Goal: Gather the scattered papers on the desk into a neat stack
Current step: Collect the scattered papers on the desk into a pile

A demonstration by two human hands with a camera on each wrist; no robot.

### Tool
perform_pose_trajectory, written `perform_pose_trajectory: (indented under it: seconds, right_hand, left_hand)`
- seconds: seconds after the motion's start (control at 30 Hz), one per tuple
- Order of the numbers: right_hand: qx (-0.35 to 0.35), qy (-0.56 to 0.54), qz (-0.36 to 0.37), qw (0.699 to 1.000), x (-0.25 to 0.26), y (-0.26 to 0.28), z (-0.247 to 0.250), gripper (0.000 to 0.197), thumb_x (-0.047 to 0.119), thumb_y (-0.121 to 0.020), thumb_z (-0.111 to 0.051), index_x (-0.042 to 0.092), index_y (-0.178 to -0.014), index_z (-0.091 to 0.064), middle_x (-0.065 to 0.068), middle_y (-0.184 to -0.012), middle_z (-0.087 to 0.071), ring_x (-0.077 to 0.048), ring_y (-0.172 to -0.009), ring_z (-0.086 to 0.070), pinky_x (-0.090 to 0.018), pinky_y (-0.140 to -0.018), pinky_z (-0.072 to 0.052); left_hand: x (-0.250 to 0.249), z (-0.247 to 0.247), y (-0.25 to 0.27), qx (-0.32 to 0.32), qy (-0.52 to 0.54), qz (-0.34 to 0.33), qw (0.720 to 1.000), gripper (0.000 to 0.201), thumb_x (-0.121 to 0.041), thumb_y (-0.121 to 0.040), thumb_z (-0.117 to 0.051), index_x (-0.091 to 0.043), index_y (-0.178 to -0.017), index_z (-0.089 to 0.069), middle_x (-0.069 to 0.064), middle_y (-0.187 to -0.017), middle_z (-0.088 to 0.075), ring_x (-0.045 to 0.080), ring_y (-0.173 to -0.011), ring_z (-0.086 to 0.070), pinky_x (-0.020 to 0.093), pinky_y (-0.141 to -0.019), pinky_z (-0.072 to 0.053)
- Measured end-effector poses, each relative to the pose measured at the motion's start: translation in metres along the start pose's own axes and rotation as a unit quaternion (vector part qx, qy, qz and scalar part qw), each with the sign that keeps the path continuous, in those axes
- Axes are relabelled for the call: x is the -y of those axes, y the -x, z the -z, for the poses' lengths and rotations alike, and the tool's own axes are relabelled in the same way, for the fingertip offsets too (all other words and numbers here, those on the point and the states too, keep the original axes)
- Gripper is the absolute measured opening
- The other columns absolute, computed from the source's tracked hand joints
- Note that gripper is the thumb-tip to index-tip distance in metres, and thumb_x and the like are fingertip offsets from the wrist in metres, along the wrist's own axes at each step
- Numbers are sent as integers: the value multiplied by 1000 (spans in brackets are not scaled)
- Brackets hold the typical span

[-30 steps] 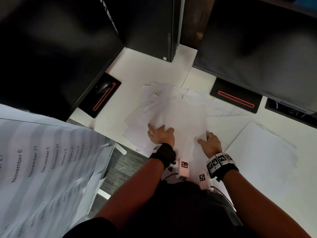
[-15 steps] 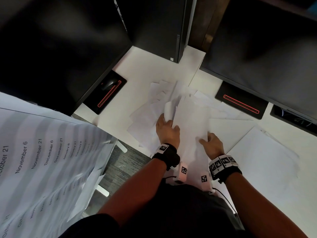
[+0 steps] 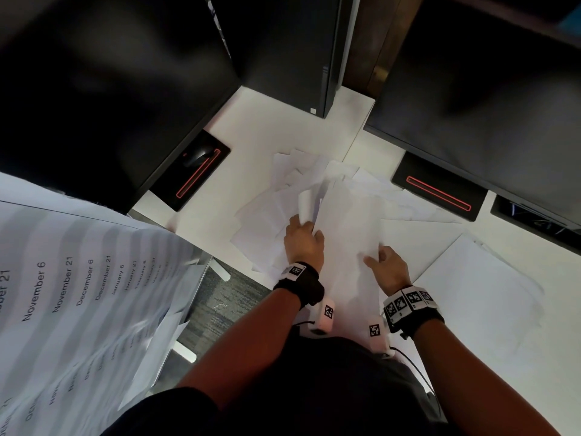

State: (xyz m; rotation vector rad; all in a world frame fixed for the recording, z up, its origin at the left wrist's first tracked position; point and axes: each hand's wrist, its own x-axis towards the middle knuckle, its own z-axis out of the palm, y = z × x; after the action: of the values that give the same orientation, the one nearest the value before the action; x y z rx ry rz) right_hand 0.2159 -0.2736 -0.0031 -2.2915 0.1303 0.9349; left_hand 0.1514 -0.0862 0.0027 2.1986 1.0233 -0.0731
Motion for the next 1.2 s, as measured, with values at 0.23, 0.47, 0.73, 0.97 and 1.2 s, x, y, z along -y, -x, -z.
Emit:
perform_pose_trajectory:
  seconds: [0.23, 0.47, 0.73, 0.97, 1.2]
  right_hand:
    - [-16, -29, -7, 999, -18, -2, 4, 39, 35, -88, -67, 15, -121, -61, 1, -102, -68, -21, -101, -62, -36, -95, -48]
    - [11, -69, 13, 997, -40, -8, 9, 14, 29, -83, -75, 23, -94, -69, 0, -87, -73, -25, -89, -69, -38, -94, -53]
    - [10, -44, 30, 999, -54, -7, 12, 11, 33, -82, -73, 25, -88, -68, 2, -84, -72, -21, -87, -67, -38, -92, -53]
    - [6, -46, 40, 998, -57, -8, 9, 8, 28, -83, -74, 25, -87, -68, 2, -88, -73, -21, -88, -68, -41, -94, -53]
    - [1, -40, 45, 998, -61, -7, 8, 7, 24, -84, -73, 24, -90, -69, -2, -90, -73, -24, -90, -68, -37, -92, -53]
  left_hand:
    - [-9, 10, -2, 25, 135, 56, 989, 40, -13, -96, -58, 8, -130, -57, 25, -127, -59, 38, -122, -55, 34, -99, -44]
    - [-16, 38, -30, 30, 223, -18, 974, 30, -19, -74, -56, 7, -89, -60, 19, -103, -56, 30, -87, -58, 35, -76, -51]
    - [-2, 40, -60, 98, 228, 86, 965, 24, -9, -85, -68, 0, -108, -67, 11, -106, -69, 30, -103, -65, 22, -78, -46]
    - [1, 19, -33, 13, 252, 155, 955, 96, -9, -80, -72, -27, -155, -15, 9, -117, -64, 29, -101, -65, 39, -92, -55]
    - [1, 26, -33, 61, 132, 191, 971, 36, -24, -81, -71, -7, -113, -69, 15, -111, -73, 35, -102, -69, 39, -84, -58]
